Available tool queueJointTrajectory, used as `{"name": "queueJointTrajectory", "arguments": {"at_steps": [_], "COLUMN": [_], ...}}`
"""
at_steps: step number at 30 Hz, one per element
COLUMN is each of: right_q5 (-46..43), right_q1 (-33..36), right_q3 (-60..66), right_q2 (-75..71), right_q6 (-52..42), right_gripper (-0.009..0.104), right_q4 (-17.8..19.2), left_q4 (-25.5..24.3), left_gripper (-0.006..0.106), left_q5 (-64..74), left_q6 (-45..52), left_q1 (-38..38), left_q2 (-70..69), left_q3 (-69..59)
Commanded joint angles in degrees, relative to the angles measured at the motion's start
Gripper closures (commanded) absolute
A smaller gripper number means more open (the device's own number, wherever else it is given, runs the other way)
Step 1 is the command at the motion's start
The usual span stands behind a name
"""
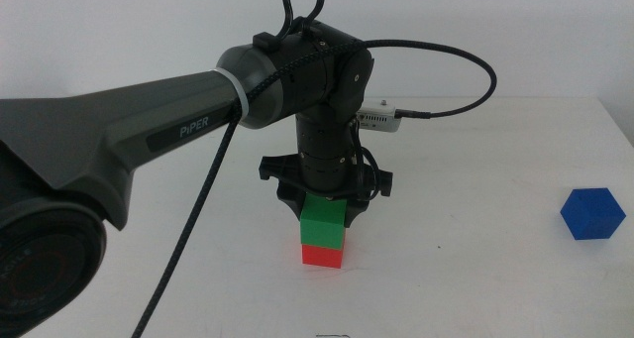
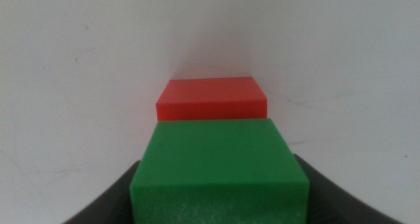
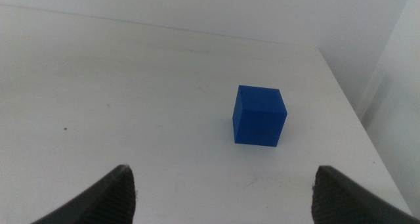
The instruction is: Stack red cubes first, then green, then blue cubes in a specific spot.
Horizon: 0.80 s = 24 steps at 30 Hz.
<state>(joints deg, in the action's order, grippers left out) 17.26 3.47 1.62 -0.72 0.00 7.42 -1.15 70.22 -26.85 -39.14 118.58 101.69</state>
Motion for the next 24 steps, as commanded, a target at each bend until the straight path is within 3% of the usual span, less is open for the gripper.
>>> {"name": "queueJointTrajectory", "arguments": {"at_steps": [1, 11, 20, 24], "right_q5": [-4.5, -4.5, -4.5, -4.5], "right_q1": [-0.3, -0.3, -0.3, -0.3], "right_q3": [-0.98, -0.98, -0.98, -0.98], "right_q2": [-1.14, -1.14, -1.14, -1.14], "right_q6": [-0.82, -0.82, -0.82, -0.82], "right_gripper": [0.013, 0.013, 0.013, 0.013], "right_q4": [0.84, 0.84, 0.84, 0.84], "left_q4": [0.27, 0.27, -0.19, -4.79], "left_gripper": [0.033, 0.01, 0.009, 0.009], "left_q5": [1.74, -0.35, 3.88, 5.42], "left_q6": [0.04, 0.04, 7.56, 8.95], "left_q1": [-0.17, -0.17, -0.07, 0.0], "left_q2": [-3.33, -3.33, -12.06, -20.73], "left_q3": [1.38, 1.43, 1.5, 1.34]}}
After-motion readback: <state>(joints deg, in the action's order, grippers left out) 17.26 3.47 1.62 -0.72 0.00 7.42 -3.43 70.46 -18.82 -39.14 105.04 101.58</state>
